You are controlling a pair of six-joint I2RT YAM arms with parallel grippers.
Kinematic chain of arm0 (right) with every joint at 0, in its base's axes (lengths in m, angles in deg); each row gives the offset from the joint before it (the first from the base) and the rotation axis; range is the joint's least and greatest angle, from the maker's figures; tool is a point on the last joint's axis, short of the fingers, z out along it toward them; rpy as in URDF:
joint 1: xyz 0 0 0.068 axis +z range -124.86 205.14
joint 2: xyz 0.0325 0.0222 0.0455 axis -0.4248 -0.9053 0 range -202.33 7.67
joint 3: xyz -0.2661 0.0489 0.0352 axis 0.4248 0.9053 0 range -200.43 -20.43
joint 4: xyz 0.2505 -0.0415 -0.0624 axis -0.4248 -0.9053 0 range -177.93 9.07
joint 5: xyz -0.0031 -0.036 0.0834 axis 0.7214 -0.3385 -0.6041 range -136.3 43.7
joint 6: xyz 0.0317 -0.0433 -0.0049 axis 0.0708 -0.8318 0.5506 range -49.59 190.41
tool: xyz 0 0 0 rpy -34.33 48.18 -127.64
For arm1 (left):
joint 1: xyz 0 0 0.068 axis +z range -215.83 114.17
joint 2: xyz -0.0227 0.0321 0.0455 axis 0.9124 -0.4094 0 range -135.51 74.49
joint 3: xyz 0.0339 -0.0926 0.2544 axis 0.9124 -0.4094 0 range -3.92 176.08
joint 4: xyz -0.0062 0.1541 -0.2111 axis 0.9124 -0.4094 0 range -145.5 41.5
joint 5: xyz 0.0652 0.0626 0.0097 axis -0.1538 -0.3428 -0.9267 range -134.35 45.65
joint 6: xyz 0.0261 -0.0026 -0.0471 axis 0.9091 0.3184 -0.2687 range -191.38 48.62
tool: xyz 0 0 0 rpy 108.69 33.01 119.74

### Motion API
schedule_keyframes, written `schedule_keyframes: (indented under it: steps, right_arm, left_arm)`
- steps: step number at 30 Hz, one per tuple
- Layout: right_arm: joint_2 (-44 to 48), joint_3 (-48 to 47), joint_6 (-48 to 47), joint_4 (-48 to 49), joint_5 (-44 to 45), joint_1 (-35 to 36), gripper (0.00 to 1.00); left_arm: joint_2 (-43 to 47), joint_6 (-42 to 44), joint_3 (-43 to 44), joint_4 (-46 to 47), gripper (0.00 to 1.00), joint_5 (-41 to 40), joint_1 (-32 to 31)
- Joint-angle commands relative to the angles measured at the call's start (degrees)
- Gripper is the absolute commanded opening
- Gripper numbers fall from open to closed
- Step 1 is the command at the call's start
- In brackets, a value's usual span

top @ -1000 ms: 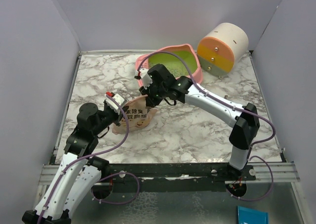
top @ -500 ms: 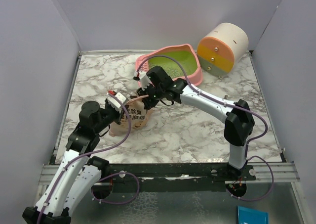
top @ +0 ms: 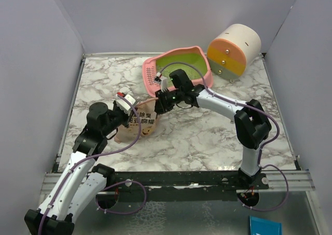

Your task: Fill the litter box with clean litter

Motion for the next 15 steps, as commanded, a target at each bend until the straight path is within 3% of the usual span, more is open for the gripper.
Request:
schedule_keyframes:
  steps: [1, 15]
  right_arm:
    - [1.41, 1.96, 6.21, 2.88, -13.82, 0.51, 0.01]
    - [4.03, 11.97, 28.21, 31.8, -23.48, -4.14, 0.01]
  left_arm:
    - [0.87, -0.35, 1.2, 6.3, 0.0, -0.56, 0.02]
    - [3.13, -0.57, -0.01, 4.76, 0.0, -1.1, 0.0]
